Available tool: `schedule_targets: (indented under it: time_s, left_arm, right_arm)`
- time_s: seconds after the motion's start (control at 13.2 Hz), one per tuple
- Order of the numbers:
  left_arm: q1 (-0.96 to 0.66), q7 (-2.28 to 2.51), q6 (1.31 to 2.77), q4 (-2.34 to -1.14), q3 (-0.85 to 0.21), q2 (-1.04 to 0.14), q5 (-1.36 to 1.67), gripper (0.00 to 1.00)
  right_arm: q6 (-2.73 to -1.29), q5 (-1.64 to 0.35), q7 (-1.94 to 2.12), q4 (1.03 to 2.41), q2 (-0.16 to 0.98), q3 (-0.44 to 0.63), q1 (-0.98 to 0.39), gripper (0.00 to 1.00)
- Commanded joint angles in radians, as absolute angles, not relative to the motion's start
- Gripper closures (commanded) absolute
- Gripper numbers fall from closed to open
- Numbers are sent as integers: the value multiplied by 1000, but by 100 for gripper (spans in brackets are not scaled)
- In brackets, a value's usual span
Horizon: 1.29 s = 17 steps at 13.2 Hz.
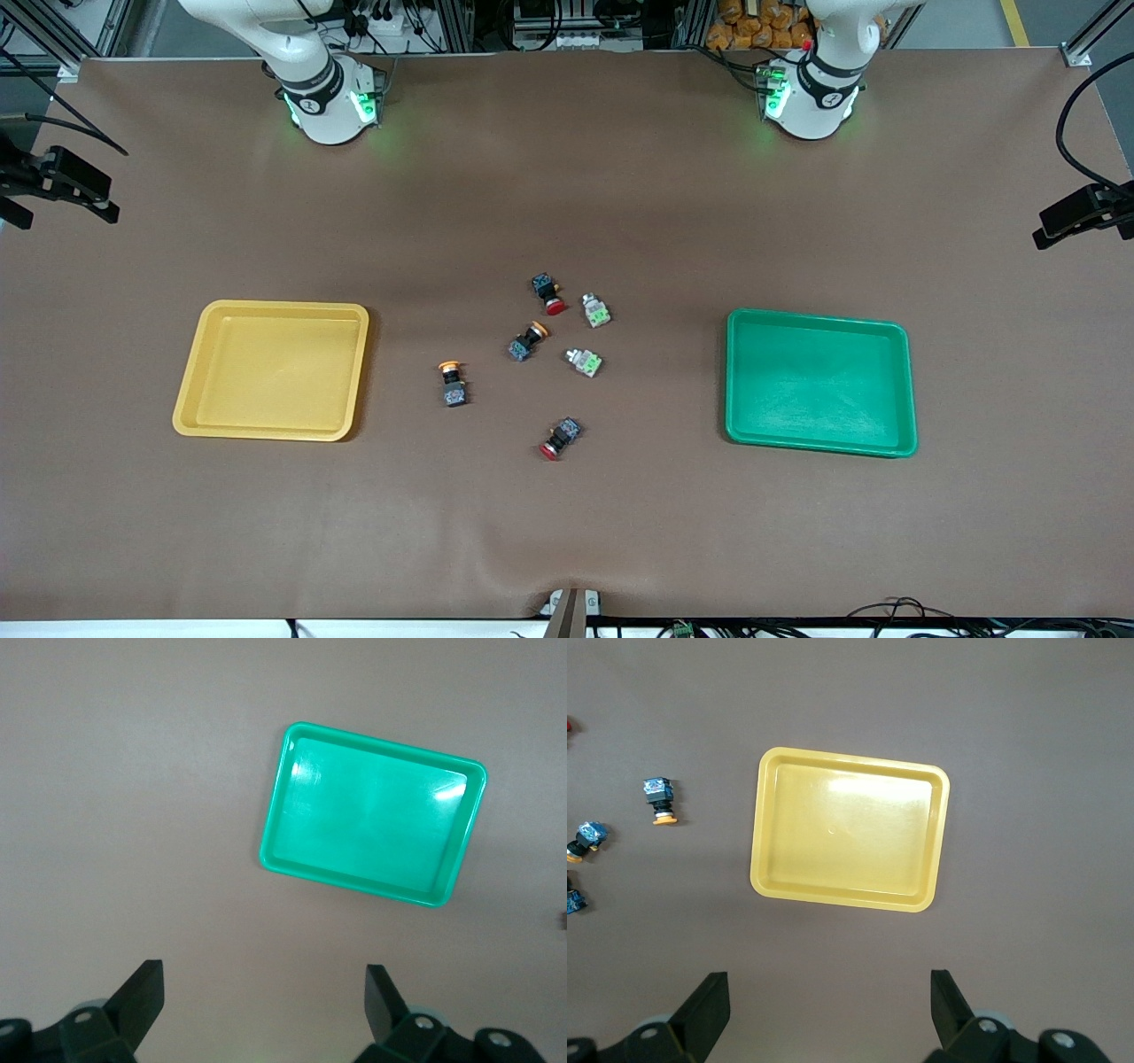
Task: Place green and yellow buttons in trays
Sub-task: 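Reach the left gripper and the right gripper toward the button cluster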
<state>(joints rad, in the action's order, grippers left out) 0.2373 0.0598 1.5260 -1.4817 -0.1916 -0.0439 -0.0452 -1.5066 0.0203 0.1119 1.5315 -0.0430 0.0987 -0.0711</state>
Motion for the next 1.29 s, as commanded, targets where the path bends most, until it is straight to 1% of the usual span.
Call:
schedule_targets:
  time_s: [0.0,0.38,0.53,0.68,0.91,1.21]
  left_arm:
    - [247,51,1517,-1474,-202,-49,-66,0]
    - [238,64,1517,-1467,-204,-55,-66,0]
    - [213,75,1525,-1470,-233,-99,-52,0]
    - [145,156,1569,-1473,-247,-159,-57,0]
    - [-4,395,1621,-1473,-247,-248,-86,0]
    - [-139,572,1698,-1486,-247,-360,-97,0]
  right_arm:
    - [-1503,25,123,1522,-40,91,-61,0]
    - [-1503,25,123,1522,-40,92,-60,0]
    - [-1502,26,123,1522,-38,92,-60,0]
    - [-1502,26,123,1522,-32,92,-60,0]
    - [-1505,29,123,1522,-28,92,-60,0]
    - [-1505,52,123,1514,64,94,-54,0]
